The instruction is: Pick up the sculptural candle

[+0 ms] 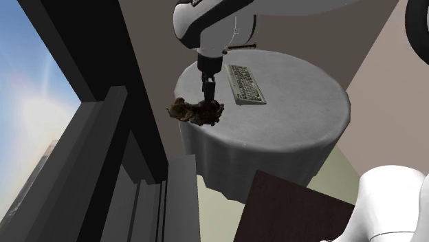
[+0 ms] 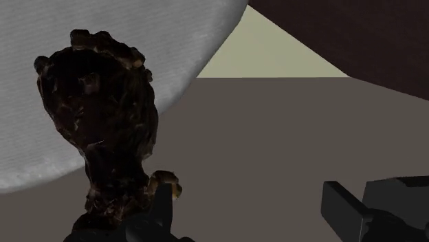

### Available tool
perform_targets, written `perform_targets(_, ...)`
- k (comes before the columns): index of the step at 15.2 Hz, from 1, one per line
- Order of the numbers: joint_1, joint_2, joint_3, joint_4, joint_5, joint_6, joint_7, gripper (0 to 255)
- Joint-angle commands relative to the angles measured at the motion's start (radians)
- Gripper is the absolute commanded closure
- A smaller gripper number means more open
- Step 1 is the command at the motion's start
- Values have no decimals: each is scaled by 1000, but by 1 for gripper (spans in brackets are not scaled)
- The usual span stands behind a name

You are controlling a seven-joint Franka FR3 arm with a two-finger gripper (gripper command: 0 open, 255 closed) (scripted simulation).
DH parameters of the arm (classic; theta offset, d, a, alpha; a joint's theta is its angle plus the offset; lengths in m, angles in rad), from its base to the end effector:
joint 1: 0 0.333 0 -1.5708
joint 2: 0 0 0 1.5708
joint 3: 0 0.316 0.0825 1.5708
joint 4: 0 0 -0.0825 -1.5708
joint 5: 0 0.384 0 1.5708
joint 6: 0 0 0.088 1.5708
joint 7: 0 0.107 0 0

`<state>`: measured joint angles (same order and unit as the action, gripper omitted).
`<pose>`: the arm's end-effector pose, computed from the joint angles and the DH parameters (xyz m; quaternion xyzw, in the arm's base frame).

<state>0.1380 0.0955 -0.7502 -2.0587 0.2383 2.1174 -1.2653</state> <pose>0.4688 -0.3090 0.4014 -0.9628 -0.2613 -0.0534 0.0436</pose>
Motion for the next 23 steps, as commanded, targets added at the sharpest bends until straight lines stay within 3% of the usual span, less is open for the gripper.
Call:
perform_targets(1,-33,120,5,78,96,-9,-115,0)
perform_targets(5,-137,315,64,243,218,-46,-270,0)
perform_targets(10,-266,538,146,490,302,-107,-389,0)
perform_targets(20,-290,609,178,493,340,-47,-423,0)
perform_targets(21,-291,611,178,496,340,-49,-423,255)
perform_targets(23,-292,611,178,498,340,-50,-423,255)
